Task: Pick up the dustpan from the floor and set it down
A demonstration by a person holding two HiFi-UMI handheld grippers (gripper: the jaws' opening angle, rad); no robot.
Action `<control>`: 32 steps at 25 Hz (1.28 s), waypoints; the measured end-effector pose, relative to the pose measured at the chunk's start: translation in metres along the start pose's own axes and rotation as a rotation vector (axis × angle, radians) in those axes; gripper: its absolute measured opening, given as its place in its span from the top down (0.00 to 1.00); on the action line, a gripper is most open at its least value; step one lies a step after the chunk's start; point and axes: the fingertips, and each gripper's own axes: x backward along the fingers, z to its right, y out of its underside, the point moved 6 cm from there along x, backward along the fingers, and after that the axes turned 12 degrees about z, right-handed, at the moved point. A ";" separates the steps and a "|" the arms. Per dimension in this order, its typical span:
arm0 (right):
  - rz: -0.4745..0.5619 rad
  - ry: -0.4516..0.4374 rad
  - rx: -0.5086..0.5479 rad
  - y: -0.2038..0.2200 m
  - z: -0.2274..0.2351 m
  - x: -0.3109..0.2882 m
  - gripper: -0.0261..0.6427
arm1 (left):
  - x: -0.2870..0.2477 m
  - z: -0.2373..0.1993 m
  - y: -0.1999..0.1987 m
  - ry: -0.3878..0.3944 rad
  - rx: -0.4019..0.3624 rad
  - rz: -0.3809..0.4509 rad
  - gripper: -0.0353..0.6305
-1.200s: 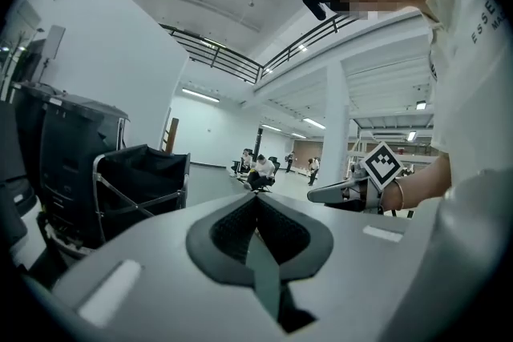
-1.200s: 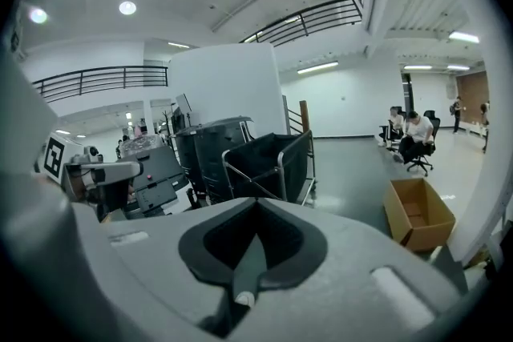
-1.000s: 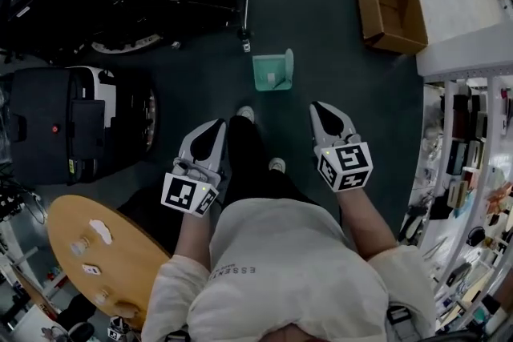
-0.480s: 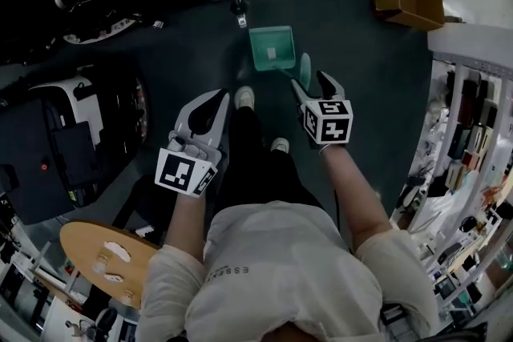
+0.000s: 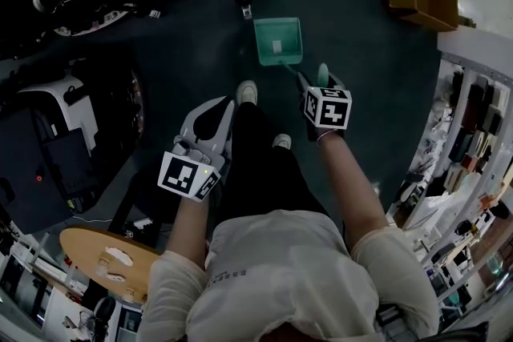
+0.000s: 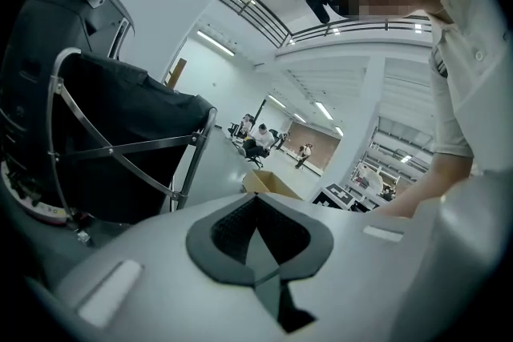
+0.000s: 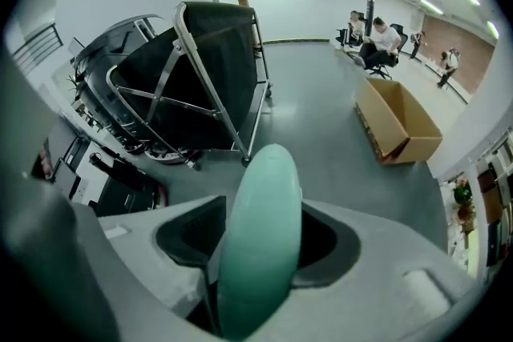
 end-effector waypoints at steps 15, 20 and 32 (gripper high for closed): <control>-0.028 0.016 0.020 -0.002 0.008 0.068 0.96 | 0.011 0.033 -0.027 0.032 -0.043 0.015 0.92; 0.021 -0.007 0.029 0.005 0.019 0.147 0.96 | 0.030 0.082 -0.024 0.070 -0.057 0.025 0.92; 0.207 -0.063 0.112 0.065 0.056 0.319 0.96 | 0.097 0.227 -0.007 0.157 -0.168 0.076 0.92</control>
